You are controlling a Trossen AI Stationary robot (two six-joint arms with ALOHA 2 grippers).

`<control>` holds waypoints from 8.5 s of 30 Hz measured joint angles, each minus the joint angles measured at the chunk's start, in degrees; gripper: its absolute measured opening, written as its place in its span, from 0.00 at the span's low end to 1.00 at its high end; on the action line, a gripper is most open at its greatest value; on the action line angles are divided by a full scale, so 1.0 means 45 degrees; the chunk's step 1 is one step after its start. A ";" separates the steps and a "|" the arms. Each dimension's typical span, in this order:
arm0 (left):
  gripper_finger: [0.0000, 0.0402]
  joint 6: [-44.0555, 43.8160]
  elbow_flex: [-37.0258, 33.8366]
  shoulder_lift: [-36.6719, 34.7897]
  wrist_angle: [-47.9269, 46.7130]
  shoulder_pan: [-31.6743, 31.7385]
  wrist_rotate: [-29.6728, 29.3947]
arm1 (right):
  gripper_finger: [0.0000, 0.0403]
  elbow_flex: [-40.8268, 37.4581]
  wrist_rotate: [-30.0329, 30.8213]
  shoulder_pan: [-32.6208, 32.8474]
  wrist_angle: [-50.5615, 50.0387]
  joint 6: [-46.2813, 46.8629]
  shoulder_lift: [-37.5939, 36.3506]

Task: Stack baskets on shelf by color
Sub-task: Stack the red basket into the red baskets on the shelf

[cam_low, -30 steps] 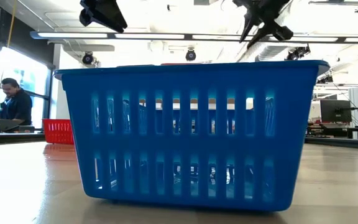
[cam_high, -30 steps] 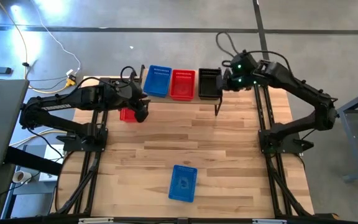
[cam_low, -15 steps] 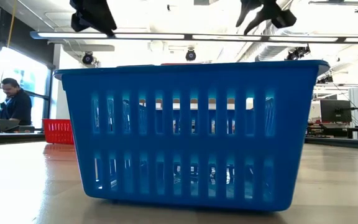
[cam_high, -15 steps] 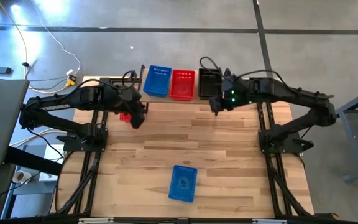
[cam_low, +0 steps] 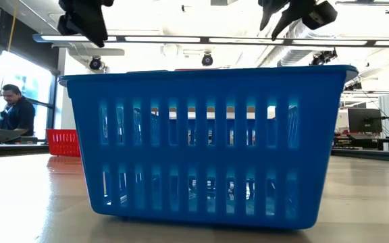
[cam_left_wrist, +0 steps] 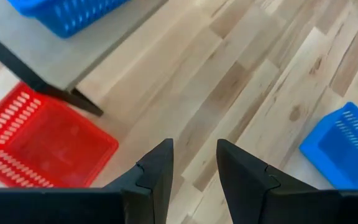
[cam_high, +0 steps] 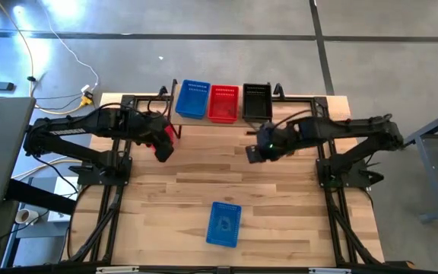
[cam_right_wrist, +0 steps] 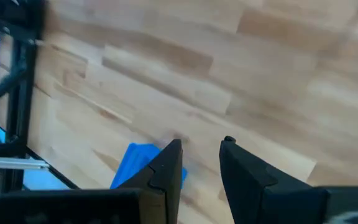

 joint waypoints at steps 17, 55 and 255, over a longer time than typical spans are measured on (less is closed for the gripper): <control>0.29 -0.2302 0.0000 0.0000 -0.0491 -0.2621 -0.0006 | 0.23 -0.0002 -0.0083 0.3115 0.1243 0.3971 0.2916; 0.29 -0.4083 -0.0358 0.0154 -0.4976 -0.5341 -0.3432 | 0.23 0.0027 0.0790 0.4749 0.3089 0.3178 0.3714; 0.00 1.3730 0.5212 0.5845 0.3957 0.1239 -0.2043 | 0.23 0.0047 0.5862 -0.1643 0.2537 -0.3923 -0.1347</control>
